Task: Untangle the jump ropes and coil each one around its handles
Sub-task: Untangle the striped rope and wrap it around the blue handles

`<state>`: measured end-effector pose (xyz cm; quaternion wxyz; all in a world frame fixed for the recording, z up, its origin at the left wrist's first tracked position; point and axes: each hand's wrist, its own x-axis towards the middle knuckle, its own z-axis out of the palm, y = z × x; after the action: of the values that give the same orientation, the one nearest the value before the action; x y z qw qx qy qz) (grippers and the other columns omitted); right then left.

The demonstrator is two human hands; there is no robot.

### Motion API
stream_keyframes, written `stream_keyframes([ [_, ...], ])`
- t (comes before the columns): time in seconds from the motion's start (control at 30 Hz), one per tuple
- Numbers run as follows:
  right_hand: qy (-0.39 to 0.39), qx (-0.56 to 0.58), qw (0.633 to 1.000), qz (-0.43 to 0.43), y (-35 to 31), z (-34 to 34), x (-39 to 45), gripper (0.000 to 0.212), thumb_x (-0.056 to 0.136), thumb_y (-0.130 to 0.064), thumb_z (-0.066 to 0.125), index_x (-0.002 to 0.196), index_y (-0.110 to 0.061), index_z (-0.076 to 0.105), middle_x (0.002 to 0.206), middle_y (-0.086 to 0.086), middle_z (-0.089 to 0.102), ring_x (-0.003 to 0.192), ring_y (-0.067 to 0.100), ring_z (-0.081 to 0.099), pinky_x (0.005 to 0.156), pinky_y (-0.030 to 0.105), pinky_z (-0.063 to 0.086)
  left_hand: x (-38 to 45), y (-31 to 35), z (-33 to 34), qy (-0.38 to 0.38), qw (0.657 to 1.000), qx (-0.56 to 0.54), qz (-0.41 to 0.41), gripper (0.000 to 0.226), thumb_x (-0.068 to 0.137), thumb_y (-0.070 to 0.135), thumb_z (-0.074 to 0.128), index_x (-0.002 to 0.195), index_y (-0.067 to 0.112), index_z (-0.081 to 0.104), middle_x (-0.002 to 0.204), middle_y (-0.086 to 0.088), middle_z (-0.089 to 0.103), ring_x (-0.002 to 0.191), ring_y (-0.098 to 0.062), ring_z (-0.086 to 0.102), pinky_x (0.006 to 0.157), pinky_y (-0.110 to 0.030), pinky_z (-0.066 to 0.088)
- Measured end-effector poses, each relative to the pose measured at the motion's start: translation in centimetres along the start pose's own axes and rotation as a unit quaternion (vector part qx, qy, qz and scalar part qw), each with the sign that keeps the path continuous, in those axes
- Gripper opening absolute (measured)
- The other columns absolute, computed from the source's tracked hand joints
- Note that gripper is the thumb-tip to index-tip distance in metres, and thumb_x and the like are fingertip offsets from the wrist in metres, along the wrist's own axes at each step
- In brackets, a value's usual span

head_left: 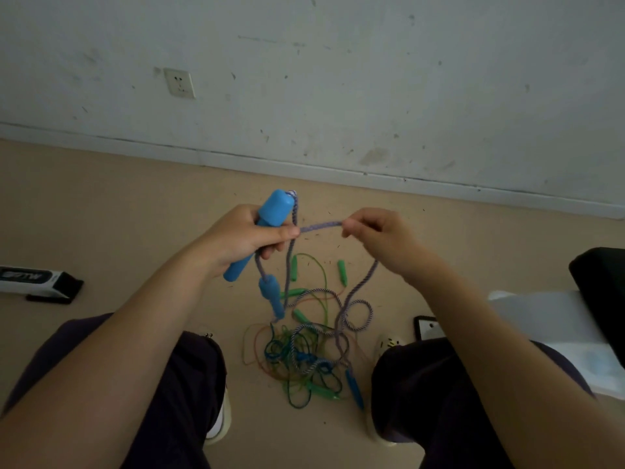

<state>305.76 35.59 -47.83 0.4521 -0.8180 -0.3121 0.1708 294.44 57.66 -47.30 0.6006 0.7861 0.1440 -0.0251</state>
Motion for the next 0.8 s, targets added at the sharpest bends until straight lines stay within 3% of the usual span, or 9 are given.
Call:
stream_keyframes([
  [0.07, 0.071, 0.027, 0.997, 0.021, 0.4, -1.2, 0.2, 0.023, 0.098, -0.032, 0.055, 0.079, -0.024, 0.066, 0.057, -0.008, 0.047, 0.055, 0.012, 0.044, 0.056, 0.028, 0.041, 0.0, -0.3, -0.6, 0.019, 1.000, -0.018, 0.000, 0.017, 0.085, 0.028, 0.076, 0.085, 0.012, 0.072, 0.063, 0.004, 0.061, 0.058, -0.012, 0.052, 0.066, -0.031, 0.046],
  [0.13, 0.081, 0.048, 0.995, 0.021, 0.3, -1.5, 0.1, 0.024, 0.099, -0.033, 0.053, 0.083, -0.021, 0.065, 0.061, -0.004, 0.049, 0.059, 0.015, 0.048, 0.060, 0.033, 0.044, -0.1, -0.4, -0.4, 0.017, 1.000, -0.026, 0.002, 0.017, 0.085, 0.028, 0.076, 0.079, 0.014, 0.068, 0.061, 0.004, 0.059, 0.056, -0.012, 0.051, 0.065, -0.030, 0.046],
  [0.23, -0.027, 0.057, 0.998, 0.011, -0.7, 0.2, -0.6, 0.021, 0.096, -0.038, 0.055, 0.097, -0.018, 0.062, 0.068, 0.000, 0.052, 0.062, 0.015, 0.049, 0.062, 0.030, 0.047, -0.3, -0.3, 0.8, -0.013, 0.999, -0.030, 0.012, 0.022, 0.087, 0.026, 0.075, 0.080, 0.007, 0.066, 0.060, 0.002, 0.059, 0.054, -0.013, 0.051, 0.064, -0.031, 0.048],
  [0.33, -0.095, 0.032, 0.995, -0.004, -1.1, 2.4, -0.9, 0.012, 0.094, -0.033, 0.061, 0.093, -0.022, 0.064, 0.065, 0.001, 0.051, 0.056, 0.011, 0.045, 0.055, 0.026, 0.043, -0.4, -0.1, 1.7, -0.051, 0.998, -0.027, 0.009, 0.021, 0.089, 0.024, 0.073, 0.086, 0.004, 0.066, 0.062, 0.001, 0.061, 0.053, -0.013, 0.052, 0.059, -0.027, 0.047],
  [0.43, -0.020, 0.019, 1.000, -0.010, -1.0, 1.8, -0.5, 0.014, 0.097, -0.028, 0.057, 0.085, -0.028, 0.065, 0.066, -0.001, 0.052, 0.056, 0.011, 0.044, 0.056, 0.029, 0.042, -0.4, -0.1, 1.4, -0.065, 0.998, -0.021, 0.001, 0.018, 0.088, 0.024, 0.074, 0.086, 0.007, 0.068, 0.063, 0.000, 0.060, 0.057, -0.013, 0.054, 0.061, -0.026, 0.047],
  [0.53, 0.079, 0.028, 0.996, 0.007, -0.6, 0.6, -0.4, 0.020, 0.098, -0.028, 0.053, 0.083, -0.028, 0.066, 0.064, -0.001, 0.052, 0.058, 0.015, 0.047, 0.060, 0.035, 0.045, -0.3, -0.4, 0.9, -0.050, 0.998, -0.026, 0.001, 0.019, 0.089, 0.020, 0.072, 0.093, 0.001, 0.069, 0.074, -0.004, 0.069, 0.071, -0.016, 0.064, 0.074, -0.027, 0.052],
  [0.6, 0.090, 0.038, 0.995, 0.017, -0.6, 0.3, -0.4, 0.021, 0.100, -0.026, 0.052, 0.084, -0.024, 0.066, 0.063, -0.002, 0.055, 0.058, 0.012, 0.052, 0.064, 0.034, 0.048, -0.3, -0.4, 1.0, -0.056, 0.998, -0.005, 0.000, 0.017, 0.091, 0.021, 0.069, 0.087, 0.006, 0.069, 0.080, -0.006, 0.072, 0.080, -0.017, 0.068, 0.081, -0.026, 0.051],
  [0.8, -0.082, 0.099, 0.992, 0.005, -0.6, 1.8, -0.5, 0.005, 0.093, -0.019, 0.065, 0.097, -0.021, 0.066, 0.076, -0.001, 0.065, 0.067, 0.014, 0.060, 0.067, 0.029, 0.052, -0.4, -0.2, 2.2, -0.085, 0.995, -0.043, -0.009, 0.019, 0.094, 0.019, 0.065, 0.077, 0.011, 0.062, 0.069, -0.006, 0.068, 0.073, -0.023, 0.070, 0.071, -0.025, 0.055],
])
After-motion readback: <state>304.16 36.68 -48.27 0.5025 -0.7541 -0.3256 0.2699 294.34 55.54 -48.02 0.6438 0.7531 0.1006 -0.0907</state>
